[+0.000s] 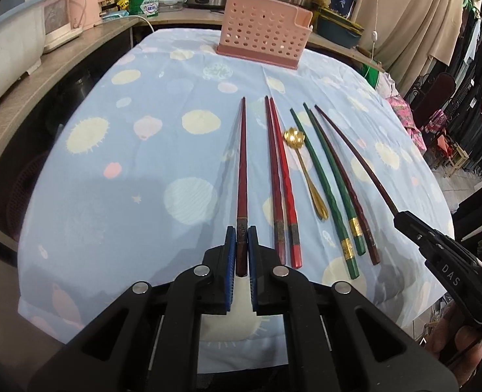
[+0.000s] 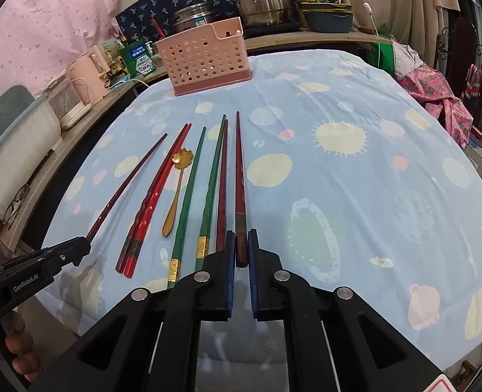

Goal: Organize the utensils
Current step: 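Carry the dark red chopsticks up and insert them into the pink holder with both tools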

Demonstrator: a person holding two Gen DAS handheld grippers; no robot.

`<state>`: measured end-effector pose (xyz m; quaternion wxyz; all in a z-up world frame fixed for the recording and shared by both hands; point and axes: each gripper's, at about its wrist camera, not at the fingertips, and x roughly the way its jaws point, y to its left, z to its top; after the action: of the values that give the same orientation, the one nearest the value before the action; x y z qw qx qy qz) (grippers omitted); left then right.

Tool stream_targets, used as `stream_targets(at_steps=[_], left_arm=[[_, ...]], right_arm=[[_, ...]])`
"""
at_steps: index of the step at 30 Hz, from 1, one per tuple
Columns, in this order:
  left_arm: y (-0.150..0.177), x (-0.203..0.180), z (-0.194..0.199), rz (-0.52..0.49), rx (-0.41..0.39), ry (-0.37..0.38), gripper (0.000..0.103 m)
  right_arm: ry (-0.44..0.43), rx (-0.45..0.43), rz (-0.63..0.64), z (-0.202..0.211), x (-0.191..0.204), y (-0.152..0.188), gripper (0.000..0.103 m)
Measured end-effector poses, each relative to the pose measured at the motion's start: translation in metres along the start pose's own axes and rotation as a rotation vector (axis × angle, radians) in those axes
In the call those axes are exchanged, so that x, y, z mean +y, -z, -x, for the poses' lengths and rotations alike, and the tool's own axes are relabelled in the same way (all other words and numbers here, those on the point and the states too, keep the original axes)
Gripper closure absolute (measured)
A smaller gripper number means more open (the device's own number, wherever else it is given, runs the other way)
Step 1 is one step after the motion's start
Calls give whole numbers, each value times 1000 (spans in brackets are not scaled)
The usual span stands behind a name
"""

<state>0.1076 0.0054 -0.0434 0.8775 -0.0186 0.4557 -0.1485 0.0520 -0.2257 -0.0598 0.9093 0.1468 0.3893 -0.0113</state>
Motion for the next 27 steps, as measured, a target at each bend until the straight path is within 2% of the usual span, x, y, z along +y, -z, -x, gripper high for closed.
stream_targets(at_steps=[14,27], left_arm=[[-68,7,51,-6,-196,-32,96],[-149,1,71,-16,-338,-35,96]], right_arm=[[-13,-186,-22,49,-9,-64,96],[-85,-301,-52,60,-11,-139,96]])
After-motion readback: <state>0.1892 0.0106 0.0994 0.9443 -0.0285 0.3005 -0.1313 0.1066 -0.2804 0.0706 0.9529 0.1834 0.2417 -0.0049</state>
